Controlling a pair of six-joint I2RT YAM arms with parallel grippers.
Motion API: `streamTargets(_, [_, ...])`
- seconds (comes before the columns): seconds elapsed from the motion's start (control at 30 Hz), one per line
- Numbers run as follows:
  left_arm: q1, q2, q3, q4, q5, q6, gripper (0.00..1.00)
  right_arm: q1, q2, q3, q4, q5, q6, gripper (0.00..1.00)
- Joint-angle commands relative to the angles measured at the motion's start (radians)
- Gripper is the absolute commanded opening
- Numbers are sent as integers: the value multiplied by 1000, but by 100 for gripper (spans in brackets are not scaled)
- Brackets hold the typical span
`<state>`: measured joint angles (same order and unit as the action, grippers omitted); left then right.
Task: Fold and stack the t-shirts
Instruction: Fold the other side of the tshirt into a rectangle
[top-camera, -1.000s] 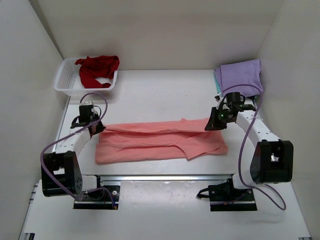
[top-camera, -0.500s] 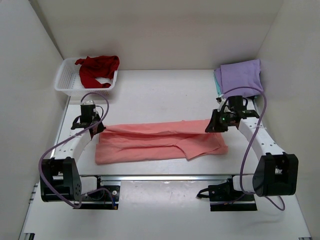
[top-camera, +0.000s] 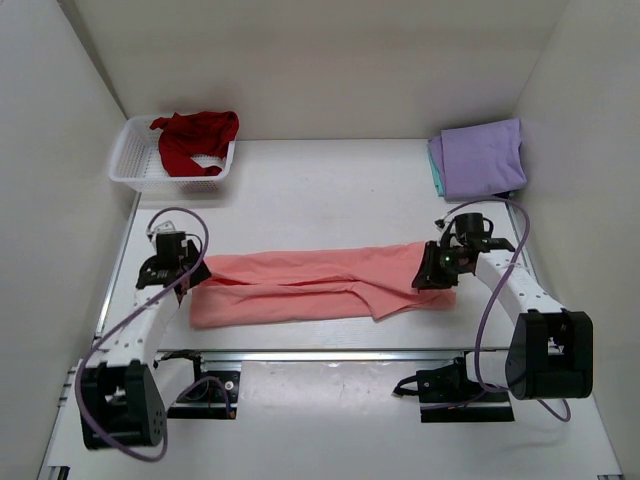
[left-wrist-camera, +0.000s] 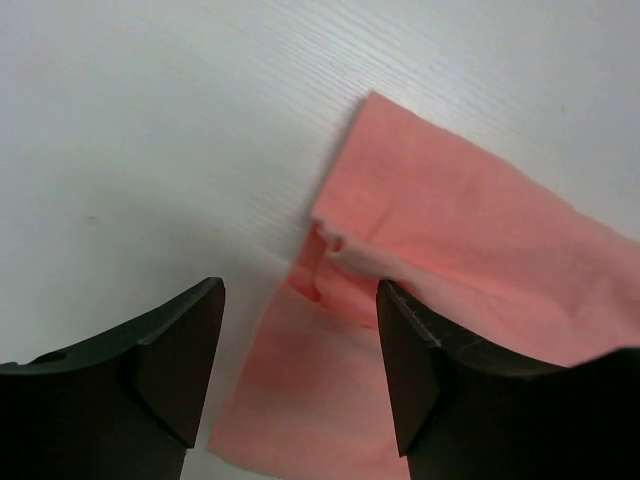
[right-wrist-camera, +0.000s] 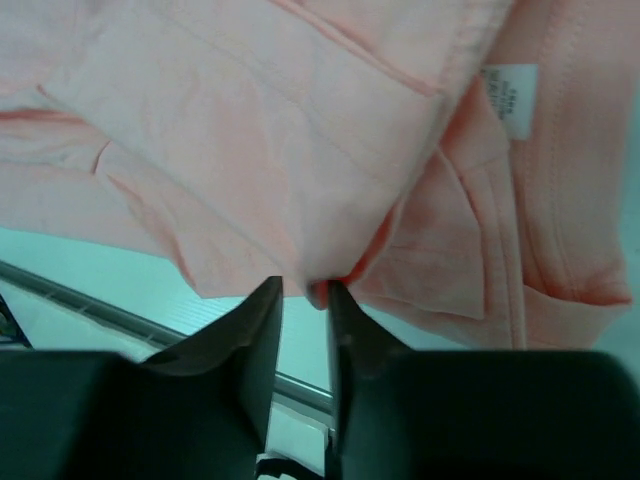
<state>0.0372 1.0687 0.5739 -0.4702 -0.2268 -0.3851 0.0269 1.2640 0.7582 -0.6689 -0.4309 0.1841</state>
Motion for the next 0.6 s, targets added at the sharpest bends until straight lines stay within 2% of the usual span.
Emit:
streamTargets(0.0, [78, -154, -13, 14, -91, -31, 74, -19, -28, 4, 32, 72, 34, 25])
streamTargets(0.07, [84, -158, 21, 41, -77, 33, 74, -24, -22, 30, 8, 125, 43, 29])
streamTargets(0.2, [15, -89, 122, 76, -45, 101, 72, -7, -3, 105, -20, 236, 48, 32])
streamTargets(0.37, [-17, 9, 121, 203, 159, 29, 48, 21, 29, 155, 34, 172, 74, 32])
streamTargets(0.5, [-108, 95, 94, 229, 185, 8, 51, 65, 52, 148, 80, 129, 107, 33])
streamTargets(0.57, [-111, 132, 81, 216, 190, -27, 45, 86, 58, 144, 71, 127, 115, 33])
